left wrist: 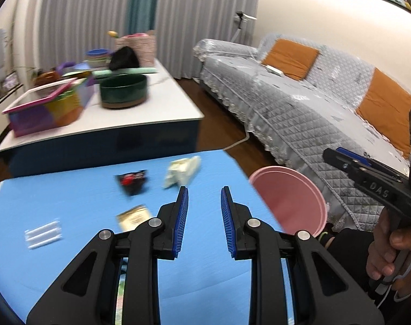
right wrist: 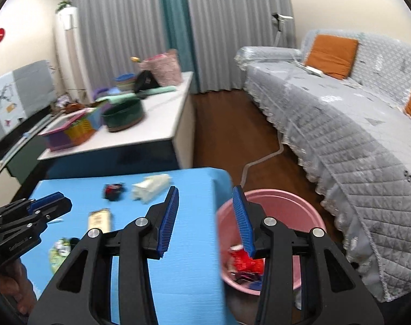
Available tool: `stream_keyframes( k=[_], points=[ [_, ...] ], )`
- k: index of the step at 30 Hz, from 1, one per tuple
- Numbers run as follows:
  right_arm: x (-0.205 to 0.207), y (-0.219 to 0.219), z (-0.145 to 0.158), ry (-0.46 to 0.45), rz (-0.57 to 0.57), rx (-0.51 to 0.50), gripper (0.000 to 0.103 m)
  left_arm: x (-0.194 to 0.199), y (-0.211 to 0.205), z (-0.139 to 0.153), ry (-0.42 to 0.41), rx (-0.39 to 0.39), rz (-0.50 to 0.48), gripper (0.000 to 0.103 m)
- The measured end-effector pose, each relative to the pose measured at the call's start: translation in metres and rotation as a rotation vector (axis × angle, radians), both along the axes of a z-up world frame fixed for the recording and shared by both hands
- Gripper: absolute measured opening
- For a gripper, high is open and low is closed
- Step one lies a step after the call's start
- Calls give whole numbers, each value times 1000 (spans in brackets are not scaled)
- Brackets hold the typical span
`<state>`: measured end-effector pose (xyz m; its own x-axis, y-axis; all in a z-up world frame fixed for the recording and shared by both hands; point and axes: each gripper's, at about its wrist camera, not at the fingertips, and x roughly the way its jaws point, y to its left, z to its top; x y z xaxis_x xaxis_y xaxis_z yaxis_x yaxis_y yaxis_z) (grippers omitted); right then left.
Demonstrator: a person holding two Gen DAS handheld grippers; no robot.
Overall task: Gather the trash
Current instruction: 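Move both tools back over the table toward the black band and tissue pack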
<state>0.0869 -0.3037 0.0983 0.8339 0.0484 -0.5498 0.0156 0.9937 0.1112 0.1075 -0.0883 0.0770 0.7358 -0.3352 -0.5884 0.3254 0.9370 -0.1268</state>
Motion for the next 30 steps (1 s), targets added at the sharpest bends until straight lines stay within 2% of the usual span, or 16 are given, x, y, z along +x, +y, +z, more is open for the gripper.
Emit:
stream_keyframes(
  k=[6,12,16,20,25,27,29,30],
  points=[
    [5,43,-2,-3,94,7,37,-5,65,1,-10,2,112,25],
    [20,80,-16,28,163,16,36,-1,111,-27,34,-23,222,25],
    [28,101,-29,51,196,-2,36,-3,118,-52,78,-36,227,25],
    [33,109,-40,77,205,-20,36,-1,103,-86,139,-13,188,25],
    [39,113,-47,98,199,-6,36,4,97,-113,205,-37,198,25],
    [42,117,-49,101,206,-12,36,4,99,-117,219,-63,207,31],
    [44,123,-52,106,218,-21,36,1,97,-119,222,-69,205,54],
    [45,125,-53,108,222,-24,36,0,95,-120,221,-68,202,58]
  ],
)
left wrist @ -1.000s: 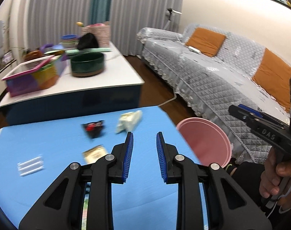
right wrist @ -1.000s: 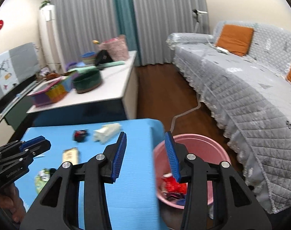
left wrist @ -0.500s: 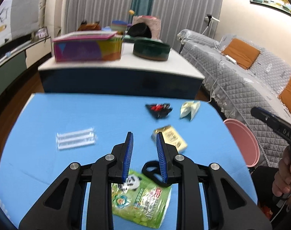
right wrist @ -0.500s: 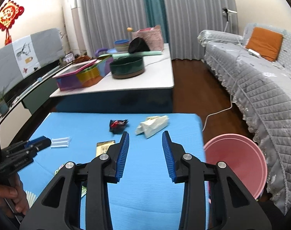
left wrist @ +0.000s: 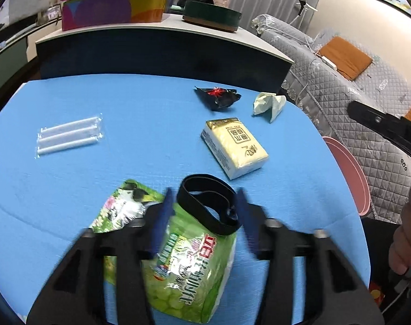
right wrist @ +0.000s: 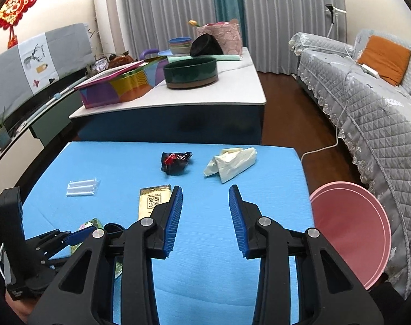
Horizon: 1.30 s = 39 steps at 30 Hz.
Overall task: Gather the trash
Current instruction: 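Move both tools back over the table toward the black band and tissue pack, then grasp the black elastic band with the left tool while the right tool grasps the tissue pack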
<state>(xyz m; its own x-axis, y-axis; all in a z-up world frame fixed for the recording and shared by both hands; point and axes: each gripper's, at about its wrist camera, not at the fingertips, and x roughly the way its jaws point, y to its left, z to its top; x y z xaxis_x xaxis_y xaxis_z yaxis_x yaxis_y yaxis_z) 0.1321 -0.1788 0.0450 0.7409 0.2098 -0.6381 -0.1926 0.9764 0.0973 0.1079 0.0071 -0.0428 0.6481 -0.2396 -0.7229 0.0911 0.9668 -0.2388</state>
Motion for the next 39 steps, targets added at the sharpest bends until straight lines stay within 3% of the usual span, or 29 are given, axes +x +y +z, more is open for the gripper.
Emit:
stream_keyframes(
  k=[6,10,14,16,19,21,26,37,39],
  points=[
    [6,4,-6,17,2,5,36,6,-13,-12,33,7,-21,61],
    [9,9,-11,32,8,4,36,6,-22,-17,35,65,-27,60],
    [15,19,-19,54,20,11,36,8,-17,-14,21,78,-5,38],
    [18,28,-24,64,36,14,37,8,-8,-12,19,71,18,18],
    [22,42,-31,78,58,11,42,8,3,-9,7,67,48,15],
    [25,53,-39,89,72,0,54,8,14,-6,-5,65,74,15],
    [36,74,-61,135,95,-30,68,11,38,-4,-11,46,140,15],
    [52,95,-90,205,124,-86,68,14,51,-9,-9,53,158,15],
    [51,97,-90,195,125,-102,61,12,51,-9,-11,55,155,15]
  ],
)
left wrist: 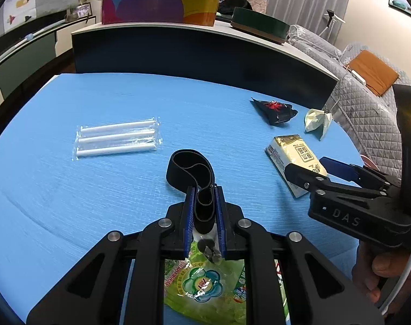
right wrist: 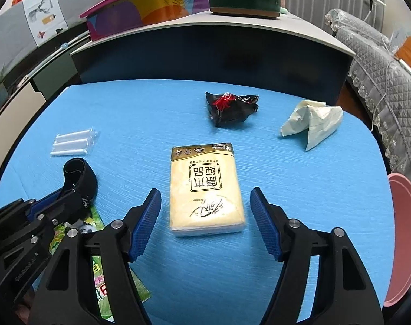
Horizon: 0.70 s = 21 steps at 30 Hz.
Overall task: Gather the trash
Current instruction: 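Grasp the black elastic band with the left tool while the right tool grasps the tissue pack, then lift the band and tissue pack and carry both tools over the pink bucket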
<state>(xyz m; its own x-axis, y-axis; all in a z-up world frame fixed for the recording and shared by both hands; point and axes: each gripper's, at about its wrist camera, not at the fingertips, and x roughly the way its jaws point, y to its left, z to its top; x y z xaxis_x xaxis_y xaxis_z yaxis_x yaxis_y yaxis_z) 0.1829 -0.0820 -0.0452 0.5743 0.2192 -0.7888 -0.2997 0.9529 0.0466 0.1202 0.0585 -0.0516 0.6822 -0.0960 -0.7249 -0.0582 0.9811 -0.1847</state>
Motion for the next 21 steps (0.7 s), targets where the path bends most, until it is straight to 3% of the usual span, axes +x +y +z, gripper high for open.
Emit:
stream_keyframes(
  k=[2,21],
  points=[
    [-1,1,-1,-3,2,-14,53,0,-1,0,-3,5,-3,15],
    [-41,-52,48,-124,-21,1,52,-10,-27,20,-77,52,-61,15]
  ],
)
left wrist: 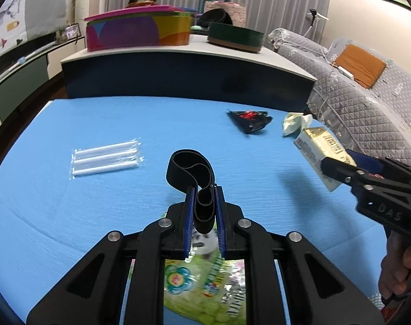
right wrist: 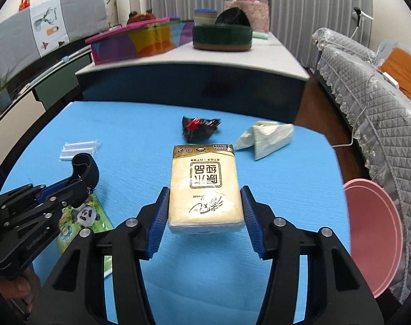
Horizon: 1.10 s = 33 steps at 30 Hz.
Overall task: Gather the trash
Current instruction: 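Lift the band and tissue pack and carry both tools over the pink bucket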
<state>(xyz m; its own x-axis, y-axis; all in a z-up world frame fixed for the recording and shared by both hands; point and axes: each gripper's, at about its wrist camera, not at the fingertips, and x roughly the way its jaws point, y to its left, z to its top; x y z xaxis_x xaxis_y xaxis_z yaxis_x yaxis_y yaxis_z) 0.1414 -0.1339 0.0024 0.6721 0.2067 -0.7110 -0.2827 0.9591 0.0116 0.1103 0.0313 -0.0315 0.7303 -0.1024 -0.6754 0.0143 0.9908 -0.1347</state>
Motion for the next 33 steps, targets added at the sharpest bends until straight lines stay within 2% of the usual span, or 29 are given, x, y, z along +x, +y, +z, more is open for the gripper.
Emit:
stream_keyframes(
  k=[13,24,33],
  points=[
    [-31,-57,47,-123,-71,12,52,-9,-43,22,-50,-10,-82,15],
    [-45,-119,60,-151,-176,52,52,-12,-83,34,-61,4,-155,15],
    [-48,-157,67,-163,-254,99,53,-6,-102,44,-63,13,-173,15]
  ],
)
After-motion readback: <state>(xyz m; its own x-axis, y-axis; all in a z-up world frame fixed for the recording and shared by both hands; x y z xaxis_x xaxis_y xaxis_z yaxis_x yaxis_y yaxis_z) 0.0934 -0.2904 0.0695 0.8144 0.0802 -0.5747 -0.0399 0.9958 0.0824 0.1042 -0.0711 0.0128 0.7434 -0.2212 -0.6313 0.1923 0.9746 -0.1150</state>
